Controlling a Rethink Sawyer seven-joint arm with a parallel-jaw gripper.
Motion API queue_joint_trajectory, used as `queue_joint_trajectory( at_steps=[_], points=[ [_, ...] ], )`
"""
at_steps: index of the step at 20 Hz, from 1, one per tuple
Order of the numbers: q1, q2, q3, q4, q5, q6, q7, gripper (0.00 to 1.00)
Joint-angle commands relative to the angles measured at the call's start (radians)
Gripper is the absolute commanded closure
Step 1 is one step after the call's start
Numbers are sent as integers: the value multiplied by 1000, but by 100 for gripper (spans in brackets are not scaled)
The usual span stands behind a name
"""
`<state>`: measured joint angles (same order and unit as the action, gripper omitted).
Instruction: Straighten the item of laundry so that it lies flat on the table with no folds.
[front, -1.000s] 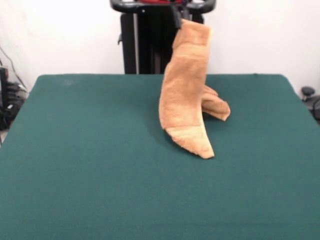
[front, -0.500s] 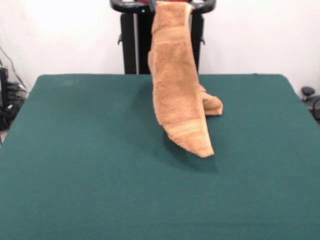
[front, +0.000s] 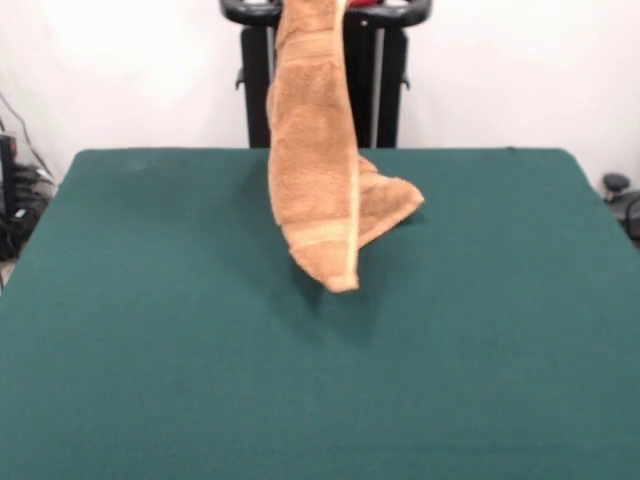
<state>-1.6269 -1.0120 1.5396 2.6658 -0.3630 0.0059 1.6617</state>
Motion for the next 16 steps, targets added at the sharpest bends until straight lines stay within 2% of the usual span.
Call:
queue_joint_trajectory(
  at_steps=[1,10,13,16],
  points=[
    [-31,151,168,12,-8,214,-72,100],
    [-203,328,175,-103,-45,512,-259,100],
    [-218,368,156,-125,-71,557,-275,100],
    [-192,350,157,-112,-114,507,-202,100]
  ],
)
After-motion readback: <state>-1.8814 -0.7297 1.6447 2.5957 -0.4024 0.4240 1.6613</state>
